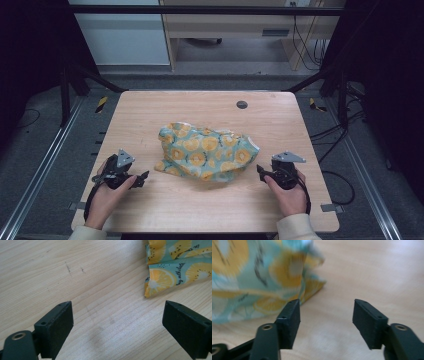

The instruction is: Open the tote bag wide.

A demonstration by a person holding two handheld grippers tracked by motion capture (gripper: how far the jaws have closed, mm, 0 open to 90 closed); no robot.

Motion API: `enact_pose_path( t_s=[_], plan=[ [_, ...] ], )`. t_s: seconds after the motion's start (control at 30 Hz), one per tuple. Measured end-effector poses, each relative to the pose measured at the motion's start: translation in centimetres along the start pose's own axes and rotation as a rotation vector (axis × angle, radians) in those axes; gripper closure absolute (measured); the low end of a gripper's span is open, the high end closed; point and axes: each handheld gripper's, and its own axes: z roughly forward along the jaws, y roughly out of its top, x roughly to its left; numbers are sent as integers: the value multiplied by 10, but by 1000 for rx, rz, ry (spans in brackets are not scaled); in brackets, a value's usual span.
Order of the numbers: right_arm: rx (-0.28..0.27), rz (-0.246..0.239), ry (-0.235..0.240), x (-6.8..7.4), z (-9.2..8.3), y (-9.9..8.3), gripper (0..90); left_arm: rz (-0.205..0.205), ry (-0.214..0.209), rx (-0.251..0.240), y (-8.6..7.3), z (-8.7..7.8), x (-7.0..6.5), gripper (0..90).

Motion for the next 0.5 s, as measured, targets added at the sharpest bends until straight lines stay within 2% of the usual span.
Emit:
enact_pose_path(
  t_s=[0.1,0.17,0.2,0.23,0.27,0.3,0.33,0.43,0.5],
  plan=[
    [-51,-14,-1,0,-12,16,471,-8,-4,2,-1,0,1,101],
    [-81,-45,-4,1,-22,32,519,-8,-3,3,-1,0,0,102],
    [-81,-45,-4,1,-22,32,519,-8,-3,3,-1,0,0,102],
    [-91,-66,7,4,-27,46,546,-10,-1,-1,-1,-1,0,103],
    [-91,-66,7,4,-27,46,546,-10,-1,-1,-1,-1,0,103],
    [-94,-101,19,8,-30,61,576,-9,-3,-1,-1,-1,0,103],
    [-96,-114,31,10,-30,66,579,-8,-4,-1,-1,0,0,103],
    [-102,-128,85,20,-29,82,578,-8,-4,1,-1,0,0,104],
    [-99,-131,96,24,-28,87,569,-7,-5,2,-1,0,0,104]
  ],
)
